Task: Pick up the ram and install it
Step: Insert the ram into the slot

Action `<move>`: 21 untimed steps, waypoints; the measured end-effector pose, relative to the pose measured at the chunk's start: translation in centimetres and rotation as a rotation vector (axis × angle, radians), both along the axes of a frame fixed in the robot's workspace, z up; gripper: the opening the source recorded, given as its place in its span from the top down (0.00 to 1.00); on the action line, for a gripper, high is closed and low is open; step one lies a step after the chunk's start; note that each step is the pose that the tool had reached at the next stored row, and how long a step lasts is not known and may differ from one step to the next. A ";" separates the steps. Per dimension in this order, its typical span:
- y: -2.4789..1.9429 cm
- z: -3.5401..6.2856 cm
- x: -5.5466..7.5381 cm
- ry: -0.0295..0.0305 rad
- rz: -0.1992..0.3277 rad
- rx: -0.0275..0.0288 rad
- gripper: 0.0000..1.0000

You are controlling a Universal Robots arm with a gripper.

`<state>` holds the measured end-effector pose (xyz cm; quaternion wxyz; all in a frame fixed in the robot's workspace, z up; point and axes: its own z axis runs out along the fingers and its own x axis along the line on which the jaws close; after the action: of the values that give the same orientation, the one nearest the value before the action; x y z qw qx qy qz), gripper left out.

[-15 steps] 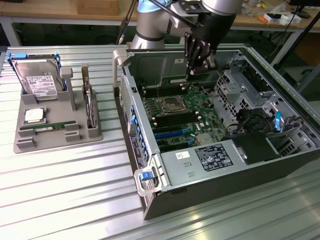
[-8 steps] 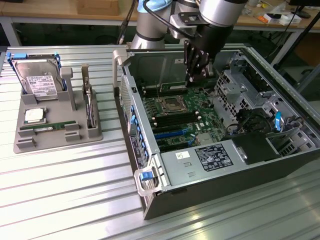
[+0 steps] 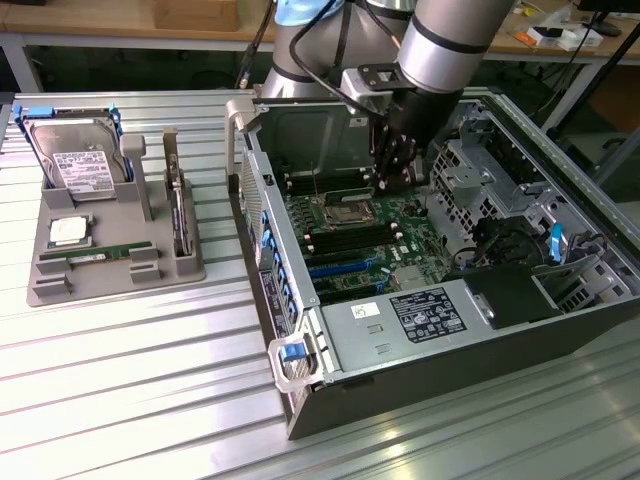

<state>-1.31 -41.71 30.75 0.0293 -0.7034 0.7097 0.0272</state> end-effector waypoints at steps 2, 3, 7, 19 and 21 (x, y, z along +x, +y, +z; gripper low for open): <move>-0.17 -0.43 0.1 0.0000 -0.001 0.0002 0.87; -0.31 -0.87 0.2 0.0000 -0.002 0.0005 0.87; -0.49 -1.76 0.2 0.0000 -0.004 0.0009 0.87; -0.47 -5.25 -0.4 0.0000 -0.016 0.0011 0.87; -0.46 -5.76 -0.4 0.0000 -0.017 0.0010 0.87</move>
<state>-1.70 -42.18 24.99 0.0299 -0.6974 0.7156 0.0274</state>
